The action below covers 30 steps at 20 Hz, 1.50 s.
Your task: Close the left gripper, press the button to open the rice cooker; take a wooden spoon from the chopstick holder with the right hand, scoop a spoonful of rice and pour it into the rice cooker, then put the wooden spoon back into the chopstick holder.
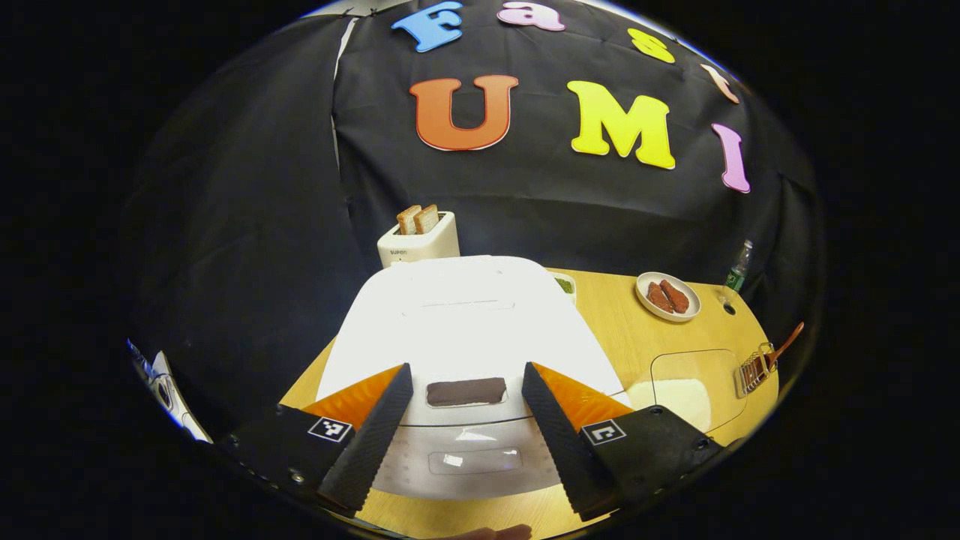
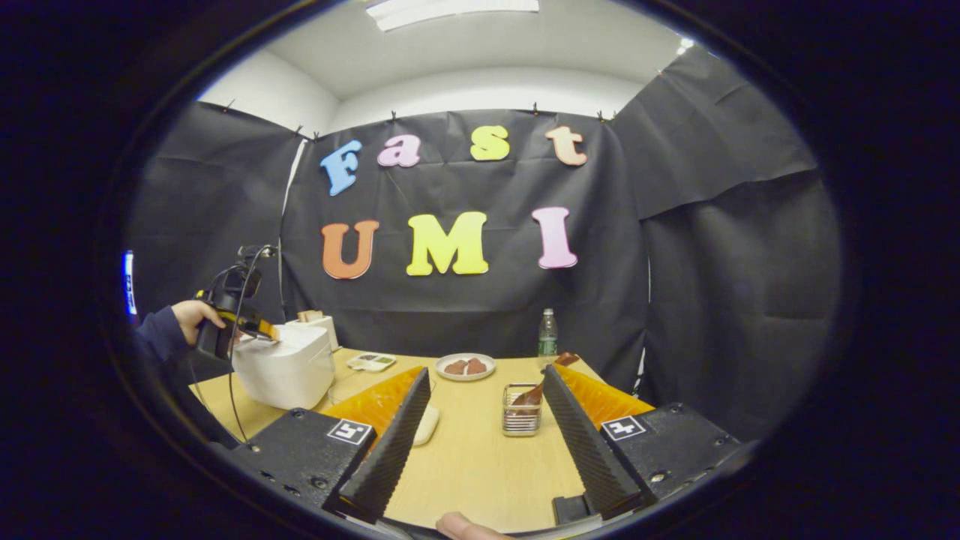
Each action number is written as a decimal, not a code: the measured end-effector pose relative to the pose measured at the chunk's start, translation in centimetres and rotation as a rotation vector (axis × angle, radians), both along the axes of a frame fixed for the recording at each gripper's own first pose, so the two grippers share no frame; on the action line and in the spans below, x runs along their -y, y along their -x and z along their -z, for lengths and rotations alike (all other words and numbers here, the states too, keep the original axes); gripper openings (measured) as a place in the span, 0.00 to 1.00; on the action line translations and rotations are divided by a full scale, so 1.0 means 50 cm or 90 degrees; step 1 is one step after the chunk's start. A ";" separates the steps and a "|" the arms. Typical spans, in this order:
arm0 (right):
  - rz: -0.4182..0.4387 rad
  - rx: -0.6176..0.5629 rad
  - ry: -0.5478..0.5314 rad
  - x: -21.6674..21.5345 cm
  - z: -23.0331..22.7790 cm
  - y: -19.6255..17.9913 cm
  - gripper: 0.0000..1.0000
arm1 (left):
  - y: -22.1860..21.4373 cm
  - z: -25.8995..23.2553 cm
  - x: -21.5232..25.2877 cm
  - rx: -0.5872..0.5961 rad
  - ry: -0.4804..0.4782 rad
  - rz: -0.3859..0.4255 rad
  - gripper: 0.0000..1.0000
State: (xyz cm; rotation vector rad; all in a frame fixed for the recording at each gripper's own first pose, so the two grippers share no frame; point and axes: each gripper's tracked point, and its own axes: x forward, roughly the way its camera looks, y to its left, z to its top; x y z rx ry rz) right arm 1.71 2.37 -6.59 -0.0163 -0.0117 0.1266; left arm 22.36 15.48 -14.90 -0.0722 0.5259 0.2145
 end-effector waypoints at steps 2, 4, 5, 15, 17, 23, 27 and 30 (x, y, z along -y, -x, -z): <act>0.002 0.003 0.006 -0.002 -0.006 0.005 0.96 | 0.000 -0.001 0.000 0.017 -0.008 -0.001 0.96; 0.003 0.000 0.009 -0.008 -0.005 0.004 0.96 | -0.002 0.000 -0.002 0.030 -0.006 -0.011 0.96; 0.002 -0.003 0.008 -0.011 -0.003 0.002 0.96 | -0.003 0.000 -0.002 0.036 -0.008 -0.015 0.96; 0.009 -0.019 0.000 -0.009 0.008 -0.004 0.96 | -0.008 0.001 -0.006 0.063 -0.018 -0.018 0.96; 0.020 -0.021 0.003 0.002 0.009 -0.006 0.96 | 0.000 -0.005 -0.004 0.071 -0.020 -0.023 0.95; 0.035 -0.021 -0.011 0.007 0.008 -0.015 0.96 | 0.052 -0.020 0.003 0.050 -0.081 -0.031 0.94; 0.048 -0.026 -0.021 0.011 0.007 -0.028 0.96 | 0.062 -0.064 0.042 0.085 -0.113 0.002 0.89; 0.053 -0.035 -0.031 0.012 0.008 -0.030 0.96 | 0.071 -0.112 0.059 0.142 -0.085 0.001 0.85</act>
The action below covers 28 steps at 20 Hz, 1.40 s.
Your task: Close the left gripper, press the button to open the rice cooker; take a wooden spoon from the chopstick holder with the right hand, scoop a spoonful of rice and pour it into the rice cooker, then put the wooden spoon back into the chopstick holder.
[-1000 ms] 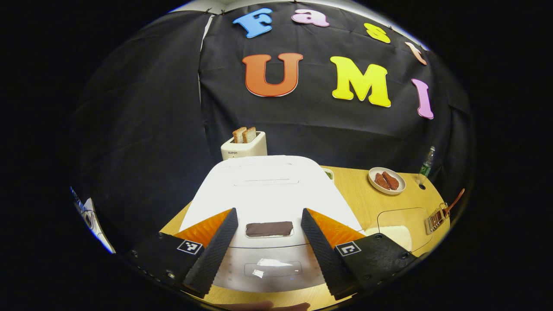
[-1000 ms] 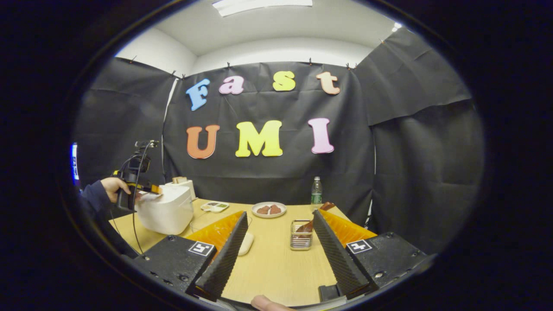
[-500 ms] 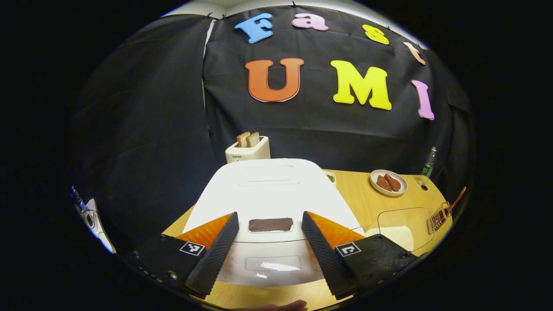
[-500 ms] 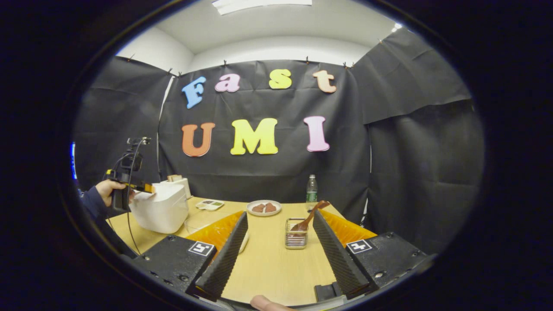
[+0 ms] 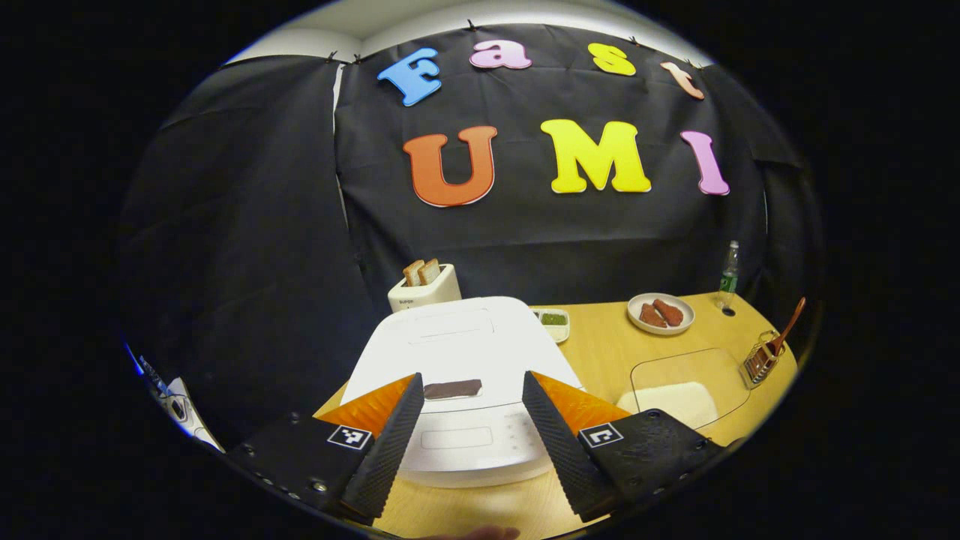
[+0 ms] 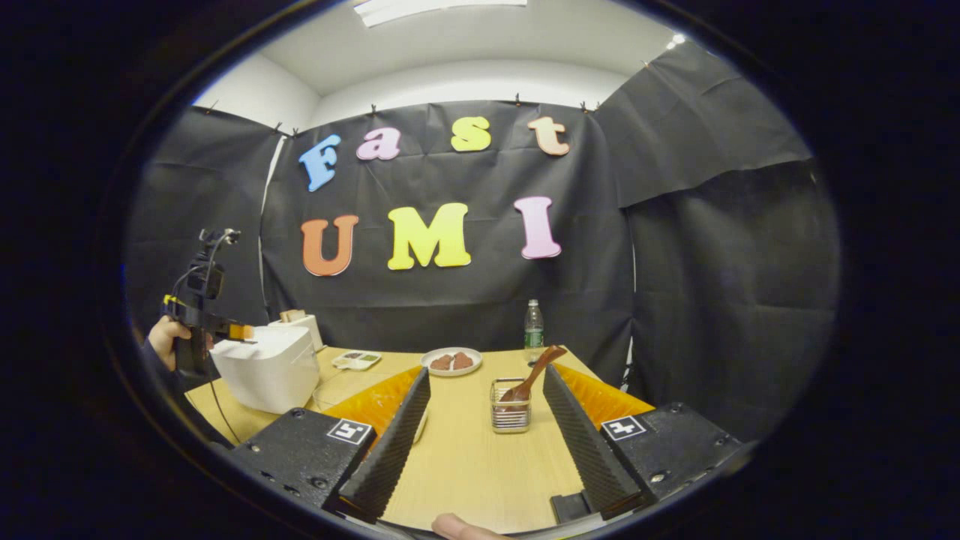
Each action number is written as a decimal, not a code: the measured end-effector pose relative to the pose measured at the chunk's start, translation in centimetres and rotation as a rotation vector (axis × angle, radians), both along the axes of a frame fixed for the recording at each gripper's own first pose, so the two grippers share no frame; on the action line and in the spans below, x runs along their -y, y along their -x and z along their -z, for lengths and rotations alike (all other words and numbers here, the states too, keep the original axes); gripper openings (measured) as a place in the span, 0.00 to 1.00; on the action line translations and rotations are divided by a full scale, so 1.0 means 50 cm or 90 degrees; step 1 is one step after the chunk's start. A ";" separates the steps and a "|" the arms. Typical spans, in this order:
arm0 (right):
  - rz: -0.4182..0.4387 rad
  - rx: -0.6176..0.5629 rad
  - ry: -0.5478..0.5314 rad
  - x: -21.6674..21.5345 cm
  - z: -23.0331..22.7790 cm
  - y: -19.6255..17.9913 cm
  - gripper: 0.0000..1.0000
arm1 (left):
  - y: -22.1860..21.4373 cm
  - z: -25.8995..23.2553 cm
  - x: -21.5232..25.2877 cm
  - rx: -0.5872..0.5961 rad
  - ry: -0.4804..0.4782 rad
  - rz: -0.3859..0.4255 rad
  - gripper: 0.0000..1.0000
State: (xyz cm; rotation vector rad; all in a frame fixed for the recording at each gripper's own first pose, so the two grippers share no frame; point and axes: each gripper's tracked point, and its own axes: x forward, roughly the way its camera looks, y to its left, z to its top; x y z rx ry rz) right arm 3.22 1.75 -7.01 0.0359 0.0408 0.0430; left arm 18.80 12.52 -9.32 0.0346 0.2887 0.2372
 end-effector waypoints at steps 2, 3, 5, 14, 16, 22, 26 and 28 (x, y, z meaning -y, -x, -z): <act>0.003 0.000 -0.011 0.003 -0.006 -0.001 0.96 | 0.031 -0.055 0.007 0.054 -0.003 -0.002 0.93; 0.008 0.001 -0.017 0.009 -0.011 -0.003 0.96 | 0.048 -0.081 0.007 0.080 -0.005 -0.007 0.96; 0.014 0.003 -0.029 0.012 -0.019 -0.003 0.96 | 0.089 -0.128 0.028 0.127 0.005 0.000 0.96; 0.011 0.038 -0.002 -0.005 -0.075 0.031 0.96 | 0.310 -0.227 0.155 0.253 0.041 0.072 0.93; 0.015 0.052 0.001 -0.001 -0.085 0.037 0.96 | 0.348 -0.229 0.176 0.260 0.034 0.081 0.93; 0.014 0.070 0.003 -0.016 -0.108 0.042 0.96 | 0.417 -0.221 0.175 0.274 0.037 0.068 0.94; -0.004 0.077 0.011 -0.040 -0.115 0.047 0.96 | 0.423 -0.216 0.180 0.279 0.045 0.075 0.93; -0.006 0.081 0.007 -0.047 -0.123 0.049 0.96 | 0.421 -0.212 0.180 0.281 0.036 0.081 0.93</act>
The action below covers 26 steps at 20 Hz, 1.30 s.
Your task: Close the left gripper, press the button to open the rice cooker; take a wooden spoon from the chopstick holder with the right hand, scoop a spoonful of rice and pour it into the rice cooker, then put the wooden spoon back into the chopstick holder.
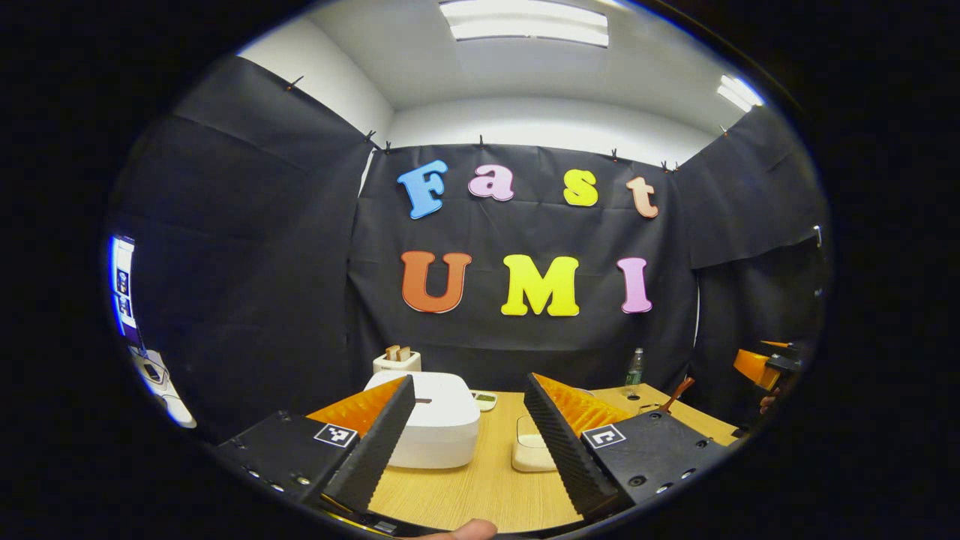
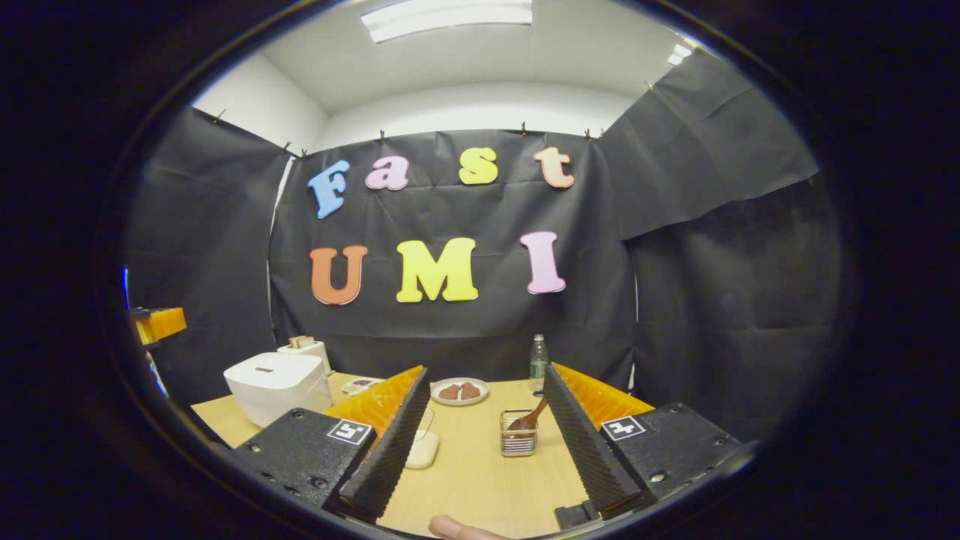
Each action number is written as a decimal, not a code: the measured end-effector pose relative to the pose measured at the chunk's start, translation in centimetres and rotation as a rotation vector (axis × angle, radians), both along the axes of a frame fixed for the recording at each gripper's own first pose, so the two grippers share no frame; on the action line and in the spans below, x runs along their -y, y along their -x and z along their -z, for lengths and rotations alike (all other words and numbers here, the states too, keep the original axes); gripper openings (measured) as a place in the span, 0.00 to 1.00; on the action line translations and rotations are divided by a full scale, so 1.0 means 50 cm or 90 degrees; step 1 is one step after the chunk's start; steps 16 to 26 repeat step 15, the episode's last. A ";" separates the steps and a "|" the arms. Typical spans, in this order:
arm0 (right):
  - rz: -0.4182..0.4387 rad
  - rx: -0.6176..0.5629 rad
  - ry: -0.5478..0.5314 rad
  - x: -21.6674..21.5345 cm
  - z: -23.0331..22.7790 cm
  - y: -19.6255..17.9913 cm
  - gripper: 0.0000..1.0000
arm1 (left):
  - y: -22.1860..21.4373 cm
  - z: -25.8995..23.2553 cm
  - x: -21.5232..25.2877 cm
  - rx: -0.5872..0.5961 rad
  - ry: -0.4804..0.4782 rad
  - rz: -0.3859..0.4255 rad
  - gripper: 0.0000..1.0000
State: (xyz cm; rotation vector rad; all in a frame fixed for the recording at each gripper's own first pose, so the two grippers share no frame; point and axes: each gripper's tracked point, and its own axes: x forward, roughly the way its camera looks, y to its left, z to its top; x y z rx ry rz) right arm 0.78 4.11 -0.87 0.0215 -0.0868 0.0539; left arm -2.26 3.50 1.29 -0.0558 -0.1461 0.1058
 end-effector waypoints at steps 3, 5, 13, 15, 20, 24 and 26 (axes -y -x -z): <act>-0.013 0.004 0.000 -0.015 -0.001 0.008 0.96 | 0.003 0.004 -0.007 0.009 -0.013 -0.008 0.93; -0.015 0.006 0.000 -0.015 -0.002 0.010 0.96 | 0.002 0.010 -0.011 0.001 -0.010 -0.012 0.93; -0.010 0.010 0.004 -0.009 -0.001 0.017 1.00 | 0.005 0.010 -0.005 -0.002 -0.025 -0.007 0.93; -0.007 0.007 0.000 -0.006 0.000 0.016 0.95 | 0.005 0.010 0.001 -0.002 -0.025 -0.001 0.93; -0.007 0.007 0.000 -0.006 0.000 0.016 0.95 | 0.005 0.010 0.001 -0.002 -0.025 -0.001 0.93; -0.007 0.007 0.000 -0.006 0.000 0.016 0.95 | 0.005 0.010 0.001 -0.002 -0.025 -0.001 0.93; -0.007 0.007 0.000 -0.006 0.000 0.016 0.95 | 0.005 0.010 0.001 -0.002 -0.025 -0.001 0.93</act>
